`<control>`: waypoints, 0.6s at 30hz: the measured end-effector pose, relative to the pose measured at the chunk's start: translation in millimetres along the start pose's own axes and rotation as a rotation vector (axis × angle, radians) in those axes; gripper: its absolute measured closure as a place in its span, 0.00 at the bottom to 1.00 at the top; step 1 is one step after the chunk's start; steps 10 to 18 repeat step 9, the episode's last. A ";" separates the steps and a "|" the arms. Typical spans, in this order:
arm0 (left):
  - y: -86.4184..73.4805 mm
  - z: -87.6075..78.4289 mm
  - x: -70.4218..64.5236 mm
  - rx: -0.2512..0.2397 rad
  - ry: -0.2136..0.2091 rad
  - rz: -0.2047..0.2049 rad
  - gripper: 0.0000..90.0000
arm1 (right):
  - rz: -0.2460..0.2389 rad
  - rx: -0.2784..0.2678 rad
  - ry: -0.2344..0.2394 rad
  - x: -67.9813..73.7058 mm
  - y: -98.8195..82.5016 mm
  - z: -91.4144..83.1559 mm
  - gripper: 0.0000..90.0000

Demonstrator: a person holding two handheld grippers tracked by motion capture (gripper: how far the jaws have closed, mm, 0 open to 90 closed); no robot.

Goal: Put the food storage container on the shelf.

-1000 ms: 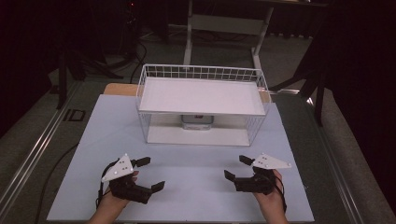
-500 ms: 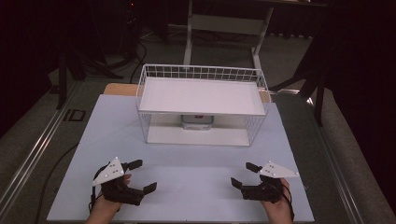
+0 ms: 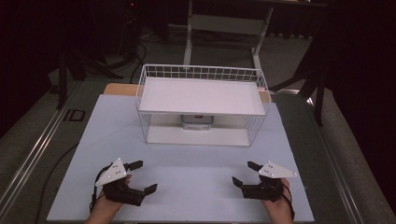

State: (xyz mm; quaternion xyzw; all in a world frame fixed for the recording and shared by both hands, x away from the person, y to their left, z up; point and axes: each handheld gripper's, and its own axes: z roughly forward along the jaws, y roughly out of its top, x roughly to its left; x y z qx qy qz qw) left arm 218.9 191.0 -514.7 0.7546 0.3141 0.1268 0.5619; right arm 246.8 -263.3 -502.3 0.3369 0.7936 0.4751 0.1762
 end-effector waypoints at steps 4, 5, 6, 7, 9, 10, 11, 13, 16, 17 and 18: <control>-1.0 4.0 0.2 0.017 -0.015 0.011 0.02 | 0.023 -0.011 0.001 -3.3 -0.2 1.1 0.17; -1.3 4.9 -0.3 0.020 -0.018 0.012 0.02 | 0.026 -0.016 0.006 -3.5 -0.2 1.6 0.17; -1.6 5.6 -0.5 0.022 -0.019 0.017 0.02 | 0.019 -0.012 -0.002 -3.3 -0.3 2.3 0.17; -2.1 6.3 -0.8 0.023 -0.021 0.018 0.02 | 0.017 -0.007 -0.001 -3.1 -0.3 3.1 0.17; -2.6 6.9 -0.9 0.027 -0.021 0.020 0.02 | 0.018 -0.008 0.005 -2.9 -0.7 4.1 0.17; -2.6 6.9 -0.9 0.027 -0.021 0.020 0.02 | 0.018 -0.008 0.005 -2.9 -0.7 4.1 0.17; -2.6 6.9 -0.9 0.027 -0.021 0.020 0.02 | 0.018 -0.008 0.005 -2.9 -0.7 4.1 0.17; -2.6 6.9 -0.9 0.027 -0.021 0.020 0.02 | 0.018 -0.008 0.005 -2.9 -0.7 4.1 0.17; -2.6 6.9 -0.9 0.027 -0.021 0.020 0.02 | 0.018 -0.008 0.005 -2.9 -0.7 4.1 0.17; -2.6 6.9 -0.9 0.027 -0.021 0.020 0.02 | 0.018 -0.008 0.005 -2.9 -0.7 4.1 0.17; -2.6 6.9 -0.9 0.027 -0.021 0.020 0.02 | 0.018 -0.008 0.005 -2.9 -0.7 4.1 0.17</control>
